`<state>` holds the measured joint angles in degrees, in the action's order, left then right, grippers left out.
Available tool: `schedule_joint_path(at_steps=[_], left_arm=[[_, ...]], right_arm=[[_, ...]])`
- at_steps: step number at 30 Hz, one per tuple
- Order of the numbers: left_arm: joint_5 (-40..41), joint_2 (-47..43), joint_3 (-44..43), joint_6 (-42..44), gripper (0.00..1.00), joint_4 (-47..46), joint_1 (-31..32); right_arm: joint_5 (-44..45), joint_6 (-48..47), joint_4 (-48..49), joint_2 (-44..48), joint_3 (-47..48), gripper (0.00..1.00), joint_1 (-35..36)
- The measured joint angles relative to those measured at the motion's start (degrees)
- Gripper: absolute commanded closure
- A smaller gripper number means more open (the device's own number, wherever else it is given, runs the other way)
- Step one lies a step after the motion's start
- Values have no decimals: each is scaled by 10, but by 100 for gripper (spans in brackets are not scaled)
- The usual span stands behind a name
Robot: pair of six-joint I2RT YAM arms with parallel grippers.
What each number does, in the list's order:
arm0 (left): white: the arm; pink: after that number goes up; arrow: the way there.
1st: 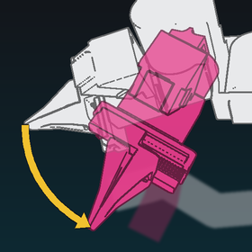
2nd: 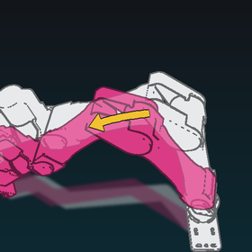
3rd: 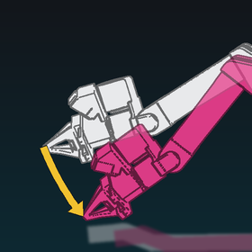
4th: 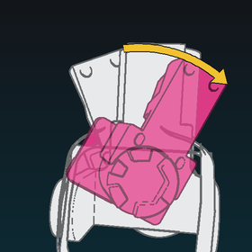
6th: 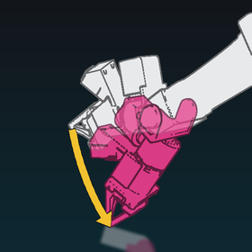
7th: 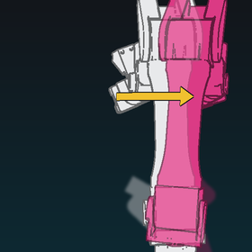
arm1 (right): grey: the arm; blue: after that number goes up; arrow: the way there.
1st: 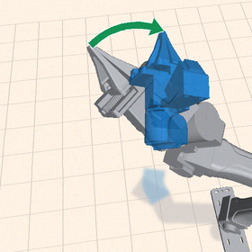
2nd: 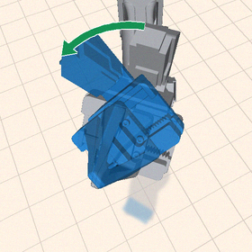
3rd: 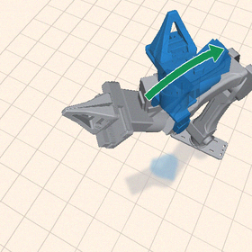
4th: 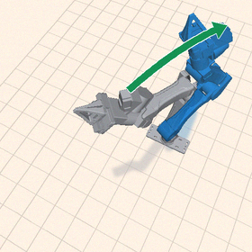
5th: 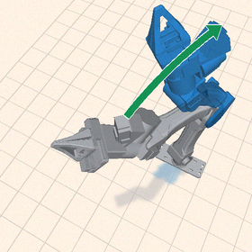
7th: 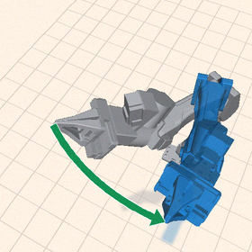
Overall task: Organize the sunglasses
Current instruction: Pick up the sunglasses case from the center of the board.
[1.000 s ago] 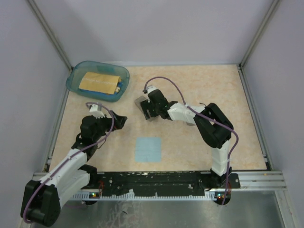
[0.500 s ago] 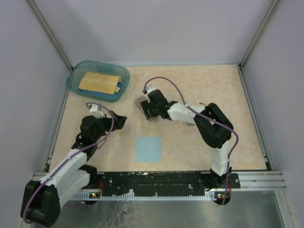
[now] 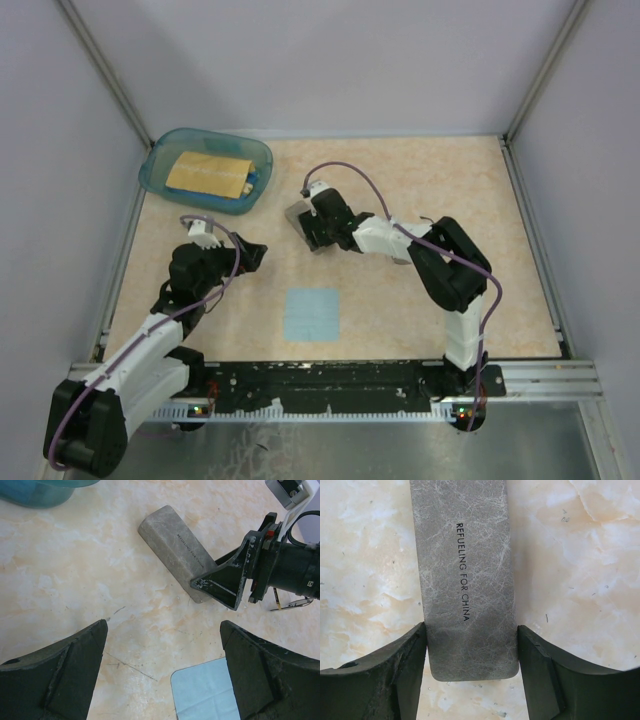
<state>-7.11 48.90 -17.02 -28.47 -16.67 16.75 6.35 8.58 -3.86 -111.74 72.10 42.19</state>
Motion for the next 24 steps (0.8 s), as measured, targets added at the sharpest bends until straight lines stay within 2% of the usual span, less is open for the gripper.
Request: schedule_joint_path(at_steps=[7, 15, 20, 24], left_arm=[[-6, 5, 0, -4, 0, -7, 0], [-31, 32, 0, -26, 0, -42, 0], [-59, 54, 10, -56, 0, -95, 0], [-85, 95, 35, -92, 0, -174, 1]], right_arm=[[-20, 6, 2, 5, -4, 75, -4], [-84, 41, 25, 90, -67, 77, -23], [-108, 66, 52, 136, -96, 79, -24], [-130, 90, 65, 173, -127, 79, -24]])
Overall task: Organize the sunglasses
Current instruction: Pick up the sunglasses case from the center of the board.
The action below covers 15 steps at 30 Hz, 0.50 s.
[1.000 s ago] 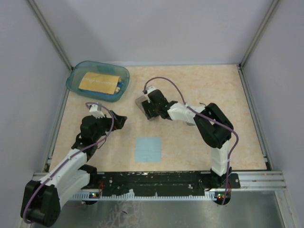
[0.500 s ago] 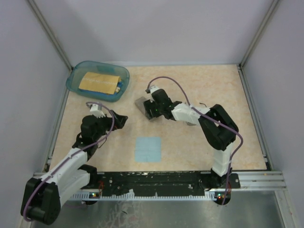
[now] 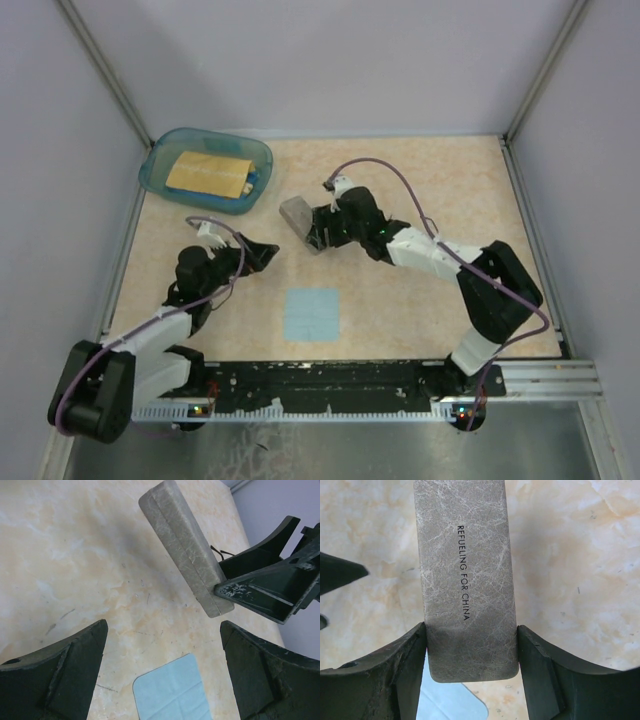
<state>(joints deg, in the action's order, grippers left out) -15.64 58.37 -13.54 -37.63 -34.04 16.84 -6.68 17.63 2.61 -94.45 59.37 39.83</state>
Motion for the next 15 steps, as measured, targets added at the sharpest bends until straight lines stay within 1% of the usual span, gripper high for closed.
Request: schedule_joint_path(at_steps=[5, 6, 7, 12, 15], left_arm=[[-36, 85, 22, -54, 0, -130, 2], [-49, 121, 24, -69, 0, -179, 3], [-51, 127, 24, -73, 0, -188, 3], [-87, 278, 23, -141, 0, -381, 7], [-100, 357, 19, -182, 0, -467, 12]], right_arm=[[-23, 26, 13, 34, -29, 79, -1], [-27, 32, 14, 40, -35, 79, -2], [-30, 37, 13, 47, -39, 79, -2], [-44, 66, 19, 75, -52, 79, -3], [-47, 76, 21, 84, -54, 79, -3]])
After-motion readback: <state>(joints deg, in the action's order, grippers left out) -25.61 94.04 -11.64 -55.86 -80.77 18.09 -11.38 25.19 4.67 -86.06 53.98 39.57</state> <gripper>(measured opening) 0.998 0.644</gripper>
